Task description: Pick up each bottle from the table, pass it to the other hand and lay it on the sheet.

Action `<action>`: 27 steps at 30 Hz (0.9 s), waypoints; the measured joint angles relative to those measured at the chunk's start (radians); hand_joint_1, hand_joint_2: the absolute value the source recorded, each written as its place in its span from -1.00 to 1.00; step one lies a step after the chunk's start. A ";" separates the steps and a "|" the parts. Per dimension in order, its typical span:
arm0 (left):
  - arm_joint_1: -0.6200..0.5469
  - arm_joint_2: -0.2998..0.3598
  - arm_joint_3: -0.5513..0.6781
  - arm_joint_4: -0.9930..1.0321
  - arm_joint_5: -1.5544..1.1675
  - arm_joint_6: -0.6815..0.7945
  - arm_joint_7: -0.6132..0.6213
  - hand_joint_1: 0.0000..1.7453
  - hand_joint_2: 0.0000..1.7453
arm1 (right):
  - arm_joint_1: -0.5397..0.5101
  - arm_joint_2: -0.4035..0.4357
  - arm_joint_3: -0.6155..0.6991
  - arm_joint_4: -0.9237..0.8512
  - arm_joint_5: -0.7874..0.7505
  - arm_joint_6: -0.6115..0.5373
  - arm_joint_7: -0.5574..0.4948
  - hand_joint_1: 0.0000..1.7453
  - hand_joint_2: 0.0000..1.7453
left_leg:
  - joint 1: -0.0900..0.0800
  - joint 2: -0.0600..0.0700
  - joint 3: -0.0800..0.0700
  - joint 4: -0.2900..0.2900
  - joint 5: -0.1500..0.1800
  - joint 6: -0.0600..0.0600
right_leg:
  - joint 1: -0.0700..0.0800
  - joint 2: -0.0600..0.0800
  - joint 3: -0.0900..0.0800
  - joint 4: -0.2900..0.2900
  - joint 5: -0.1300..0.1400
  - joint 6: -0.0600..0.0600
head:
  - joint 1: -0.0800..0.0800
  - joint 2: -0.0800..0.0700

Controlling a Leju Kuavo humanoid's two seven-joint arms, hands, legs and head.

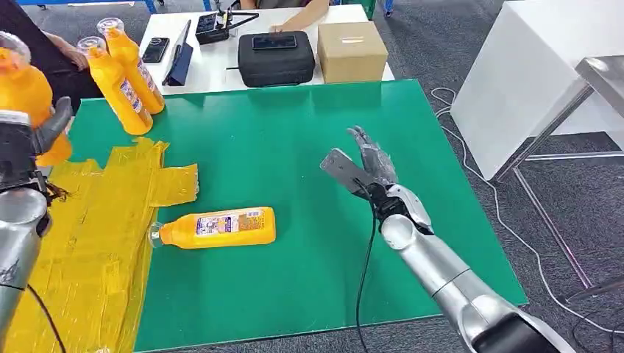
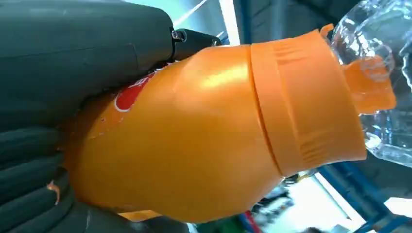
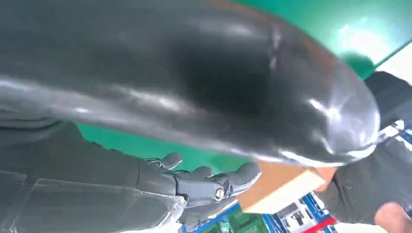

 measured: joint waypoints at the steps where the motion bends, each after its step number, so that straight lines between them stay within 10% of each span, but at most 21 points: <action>1: -0.002 0.002 -0.002 0.034 -0.083 0.006 -0.003 1.00 1.00 | 0.004 -0.001 0.000 -0.014 -0.007 0.008 -0.005 -1.00 -1.00 | 0.000 0.000 0.000 0.000 0.000 0.000 | 0.000 0.000 0.000 0.000 0.000 0.000 | 0.000 0.000; 11: 0.049 -0.018 0.099 0.186 -0.656 0.011 -0.030 1.00 1.00 | 0.005 0.000 0.041 -0.109 -0.065 0.050 -0.017 -1.00 -1.00 | 0.000 0.000 0.000 0.000 0.000 0.000 | 0.000 0.000 0.000 0.000 0.000 0.000 | 0.000 0.000; 27: 0.155 -0.085 0.226 0.251 -0.803 0.014 -0.039 1.00 1.00 | 0.033 -0.041 0.096 -0.262 -0.090 0.067 -0.007 -1.00 -1.00 | 0.000 0.000 0.000 0.000 0.000 0.000 | 0.000 0.000 0.000 0.000 0.000 0.000 | 0.000 0.000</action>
